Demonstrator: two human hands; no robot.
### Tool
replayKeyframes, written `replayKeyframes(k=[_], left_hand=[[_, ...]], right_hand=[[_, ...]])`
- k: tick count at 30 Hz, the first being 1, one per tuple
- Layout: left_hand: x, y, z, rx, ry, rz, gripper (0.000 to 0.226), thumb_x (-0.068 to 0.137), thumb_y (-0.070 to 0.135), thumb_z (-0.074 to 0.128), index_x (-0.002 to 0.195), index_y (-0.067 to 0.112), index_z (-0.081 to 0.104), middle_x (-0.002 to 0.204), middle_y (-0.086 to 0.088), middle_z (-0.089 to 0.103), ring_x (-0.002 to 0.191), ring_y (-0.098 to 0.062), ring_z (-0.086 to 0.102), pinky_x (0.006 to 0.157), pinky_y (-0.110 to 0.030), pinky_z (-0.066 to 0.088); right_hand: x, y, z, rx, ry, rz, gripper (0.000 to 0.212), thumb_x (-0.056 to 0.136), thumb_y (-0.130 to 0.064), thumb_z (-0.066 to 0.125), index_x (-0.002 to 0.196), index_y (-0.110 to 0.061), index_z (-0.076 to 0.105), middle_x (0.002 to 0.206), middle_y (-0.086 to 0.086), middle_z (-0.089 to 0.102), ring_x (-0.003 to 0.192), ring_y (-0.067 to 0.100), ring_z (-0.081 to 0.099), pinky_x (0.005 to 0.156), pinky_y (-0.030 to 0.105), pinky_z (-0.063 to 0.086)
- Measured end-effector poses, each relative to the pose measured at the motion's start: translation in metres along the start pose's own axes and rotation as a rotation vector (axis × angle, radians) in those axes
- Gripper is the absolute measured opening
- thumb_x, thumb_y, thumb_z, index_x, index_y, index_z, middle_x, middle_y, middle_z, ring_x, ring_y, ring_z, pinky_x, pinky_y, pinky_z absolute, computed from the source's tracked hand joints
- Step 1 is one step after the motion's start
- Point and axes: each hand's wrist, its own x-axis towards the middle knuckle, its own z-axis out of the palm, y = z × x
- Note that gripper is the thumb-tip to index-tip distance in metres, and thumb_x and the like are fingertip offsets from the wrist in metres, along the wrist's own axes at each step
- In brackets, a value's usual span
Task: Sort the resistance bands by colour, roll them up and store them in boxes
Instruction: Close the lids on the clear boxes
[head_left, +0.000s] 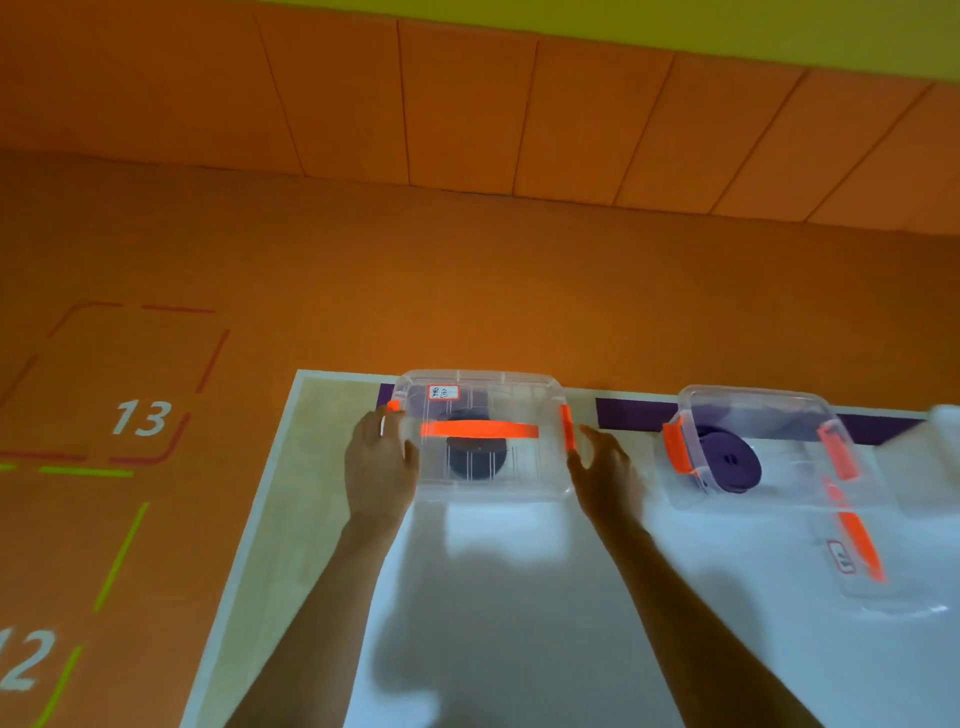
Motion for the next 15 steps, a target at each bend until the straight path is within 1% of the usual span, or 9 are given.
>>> replayKeyframes(k=[1,3,5,7,8,10,12,13,15], left_hand=[[-0.003,0.009,-0.004,0.053,-0.008,0.061,0.044,0.087,0.008,0.082,0.129,0.004,0.069,0.128,-0.02,0.071,0.119,-0.04,0.068,0.1,-0.05,0.057],[-0.013,0.038,-0.009,0.099,-0.036,0.159,0.035,0.087,0.004,0.078,0.121,0.005,0.074,0.124,-0.017,0.074,0.116,-0.038,0.07,0.1,-0.048,0.056],[-0.028,0.071,-0.007,0.076,-0.053,0.242,0.031,0.086,0.002,0.074,0.116,0.008,0.078,0.12,-0.013,0.077,0.11,-0.036,0.072,0.097,-0.047,0.058],[-0.047,0.106,0.002,0.033,-0.076,0.324,0.028,0.086,0.001,0.074,0.113,0.008,0.079,0.117,-0.012,0.078,0.104,-0.037,0.073,0.093,-0.048,0.061],[-0.057,0.123,0.009,0.038,-0.097,0.354,0.025,0.087,0.002,0.073,0.111,0.008,0.079,0.116,-0.012,0.077,0.105,-0.037,0.072,0.094,-0.047,0.06],[-0.078,0.156,0.026,0.063,-0.16,0.395,0.026,0.092,0.008,0.067,0.116,0.013,0.078,0.121,-0.007,0.076,0.116,-0.032,0.069,0.102,-0.043,0.054],[-0.097,0.186,0.048,0.091,-0.195,0.432,0.033,0.099,0.017,0.058,0.128,0.02,0.073,0.136,-0.001,0.069,0.131,-0.024,0.06,0.112,-0.039,0.045],[-0.106,0.2,0.059,0.111,-0.215,0.444,0.035,0.102,0.021,0.054,0.133,0.022,0.07,0.141,0.002,0.066,0.136,-0.021,0.056,0.115,-0.037,0.042],[-0.124,0.231,0.075,0.14,-0.287,0.439,0.035,0.102,0.024,0.051,0.131,0.023,0.07,0.142,0.003,0.066,0.136,-0.02,0.056,0.116,-0.038,0.042]], right_hand=[[-0.006,0.006,-0.01,-0.053,-0.002,-0.022,0.041,0.105,-0.032,0.061,0.142,-0.015,0.06,0.137,0.01,0.067,0.12,0.028,0.068,0.098,0.044,0.059],[-0.017,0.023,-0.03,-0.135,-0.021,-0.039,0.038,0.104,-0.028,0.061,0.141,-0.017,0.061,0.138,0.007,0.067,0.119,0.025,0.068,0.097,0.041,0.059],[-0.026,0.04,-0.048,-0.193,-0.036,-0.027,0.034,0.104,-0.027,0.059,0.136,-0.02,0.064,0.134,0.004,0.069,0.116,0.024,0.069,0.094,0.039,0.058],[-0.035,0.059,-0.065,-0.239,-0.028,-0.029,0.029,0.103,-0.024,0.059,0.13,-0.021,0.068,0.128,0.001,0.071,0.113,0.022,0.069,0.089,0.038,0.059],[-0.04,0.07,-0.074,-0.253,-0.023,-0.03,0.026,0.103,-0.023,0.06,0.127,-0.021,0.07,0.126,0.0,0.071,0.111,0.022,0.07,0.087,0.038,0.059],[-0.049,0.098,-0.088,-0.279,-0.032,-0.017,0.025,0.101,-0.021,0.062,0.124,-0.021,0.072,0.124,0.001,0.072,0.11,0.023,0.07,0.085,0.038,0.059],[-0.055,0.135,-0.099,-0.306,-0.07,0.011,0.026,0.1,-0.022,0.061,0.125,-0.022,0.071,0.123,0.0,0.071,0.111,0.023,0.069,0.085,0.038,0.058],[-0.058,0.155,-0.105,-0.32,-0.091,0.035,0.027,0.101,-0.024,0.06,0.126,-0.024,0.069,0.123,-0.002,0.07,0.113,0.022,0.067,0.085,0.037,0.056],[-0.06,0.197,-0.117,-0.337,-0.124,0.082,0.028,0.101,-0.025,0.058,0.126,-0.027,0.068,0.122,-0.004,0.068,0.114,0.02,0.066,0.084,0.035,0.053]])
